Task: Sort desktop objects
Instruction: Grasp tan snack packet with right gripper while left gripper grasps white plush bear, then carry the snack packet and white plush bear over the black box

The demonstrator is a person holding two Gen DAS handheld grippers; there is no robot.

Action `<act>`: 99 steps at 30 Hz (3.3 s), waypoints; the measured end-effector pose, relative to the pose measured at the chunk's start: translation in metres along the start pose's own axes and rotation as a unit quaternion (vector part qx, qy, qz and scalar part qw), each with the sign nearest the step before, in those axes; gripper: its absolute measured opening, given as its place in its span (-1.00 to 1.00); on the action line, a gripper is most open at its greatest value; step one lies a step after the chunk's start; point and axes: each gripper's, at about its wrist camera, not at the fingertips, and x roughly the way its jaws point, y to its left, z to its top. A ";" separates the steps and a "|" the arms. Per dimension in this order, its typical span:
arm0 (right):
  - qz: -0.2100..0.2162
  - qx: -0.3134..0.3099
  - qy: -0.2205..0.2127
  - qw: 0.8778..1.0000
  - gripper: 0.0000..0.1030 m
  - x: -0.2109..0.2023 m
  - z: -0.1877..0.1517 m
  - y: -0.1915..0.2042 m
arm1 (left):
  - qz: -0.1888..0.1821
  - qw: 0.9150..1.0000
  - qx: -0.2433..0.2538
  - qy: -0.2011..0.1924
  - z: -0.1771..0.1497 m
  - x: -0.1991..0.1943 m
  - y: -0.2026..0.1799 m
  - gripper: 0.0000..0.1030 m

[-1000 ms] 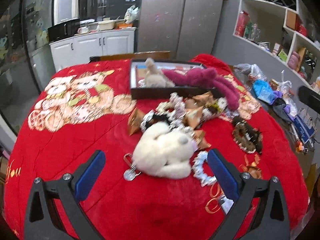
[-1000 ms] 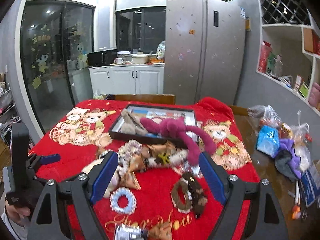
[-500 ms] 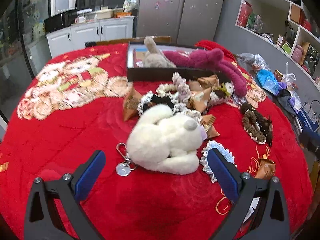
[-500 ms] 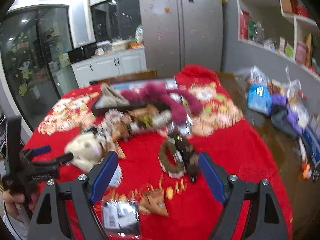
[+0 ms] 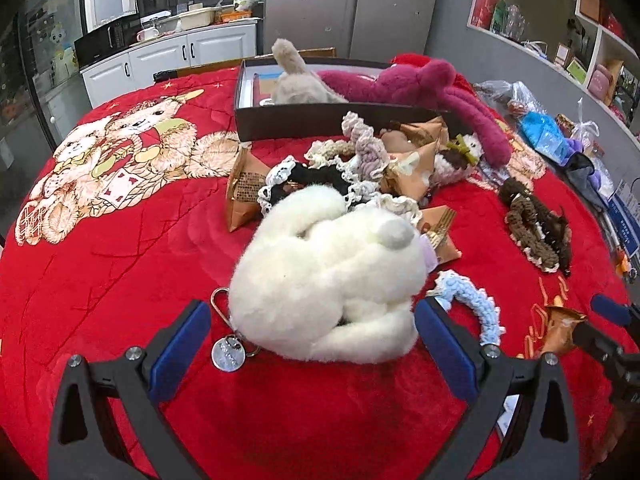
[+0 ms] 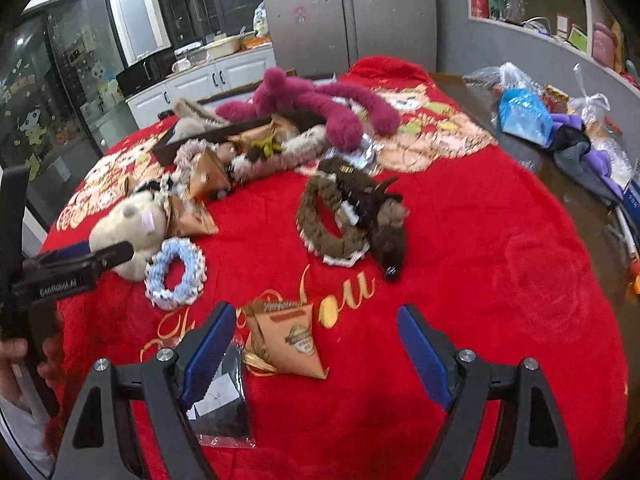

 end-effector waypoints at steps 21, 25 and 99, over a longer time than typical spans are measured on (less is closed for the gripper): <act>-0.004 -0.022 0.030 0.999 0.52 0.034 -0.010 0.006 | -0.007 1.000 0.023 -0.006 0.001 0.022 -0.007 0.88; -0.024 -0.048 0.031 0.998 0.16 0.034 -0.011 0.014 | -0.002 0.999 0.035 -0.011 -0.001 0.020 -0.011 0.70; 0.055 -0.117 -0.045 0.991 -0.33 0.060 0.227 0.078 | -0.015 0.997 0.044 -0.056 0.183 0.022 -0.003 0.07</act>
